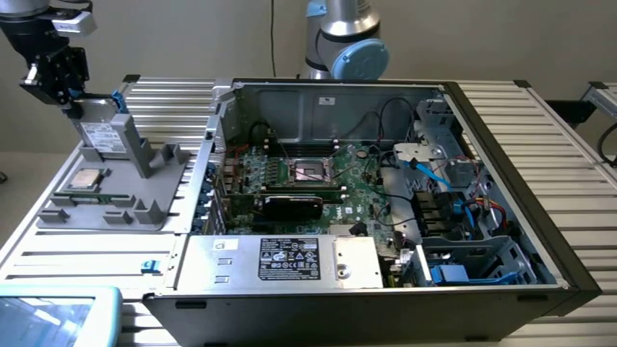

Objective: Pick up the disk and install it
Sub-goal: 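Pick up the disk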

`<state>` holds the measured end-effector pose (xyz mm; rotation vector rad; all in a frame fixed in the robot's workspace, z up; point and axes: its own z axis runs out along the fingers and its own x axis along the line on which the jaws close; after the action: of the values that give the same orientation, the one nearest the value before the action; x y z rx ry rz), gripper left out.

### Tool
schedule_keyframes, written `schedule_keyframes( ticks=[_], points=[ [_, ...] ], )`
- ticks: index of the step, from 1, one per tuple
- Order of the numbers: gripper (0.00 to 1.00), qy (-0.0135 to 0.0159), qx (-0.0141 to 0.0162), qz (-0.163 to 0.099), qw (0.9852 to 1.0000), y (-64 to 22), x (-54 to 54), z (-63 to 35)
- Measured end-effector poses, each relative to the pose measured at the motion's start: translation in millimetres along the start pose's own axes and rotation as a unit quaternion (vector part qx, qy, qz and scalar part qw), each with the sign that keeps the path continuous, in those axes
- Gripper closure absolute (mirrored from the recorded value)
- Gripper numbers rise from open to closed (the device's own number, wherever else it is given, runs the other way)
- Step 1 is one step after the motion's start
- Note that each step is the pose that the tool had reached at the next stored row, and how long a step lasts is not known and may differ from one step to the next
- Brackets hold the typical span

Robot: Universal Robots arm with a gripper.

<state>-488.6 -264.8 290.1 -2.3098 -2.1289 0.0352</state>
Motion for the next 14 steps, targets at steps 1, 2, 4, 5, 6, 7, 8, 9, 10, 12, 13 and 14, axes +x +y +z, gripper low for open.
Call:
schedule_keyframes(
  ticks=[1, 2, 4, 5, 6, 7, 8, 9, 10, 12, 13, 14],
  points=[
    [0.63, -0.0001, 0.0000, 0.000, 1.0000, 0.0, 0.0, 0.0],
    [0.63, -0.0001, 0.0000, 0.000, 1.0000, 0.0, 0.0, 0.0],
    [0.63, -0.0001, 0.0000, 0.000, 1.0000, 0.0, 0.0, 0.0],
    [0.63, -0.0002, 0.0000, 0.000, 1.0000, 0.0, 0.0, 0.0],
    [0.63, -0.0002, 0.0000, 0.000, 1.0000, 0.0, 0.0, 0.0],
    [0.63, -0.0002, 0.0000, 0.000, 1.0000, 0.0, 0.0, 0.0],
    [0.63, -0.0002, -0.0002, 0.000, 1.0000, 0.1, 0.0, 0.0],
    [0.63, -0.0002, -0.0002, 0.000, 1.0000, 0.1, 0.0, -0.3],
    [0.63, -0.0002, -0.0001, 0.000, 1.0000, 0.1, 0.0, -0.9],
    [0.63, -0.0003, 0.0000, 0.000, 1.0000, 0.2, 0.0, -2.2],
    [0.63, -0.0002, 0.0000, 0.000, 1.0000, 0.3, 0.0, -3.0],
    [0.63, -0.0002, 0.0000, 0.000, 1.0000, 0.3, 0.0, -3.9]
  ],
)
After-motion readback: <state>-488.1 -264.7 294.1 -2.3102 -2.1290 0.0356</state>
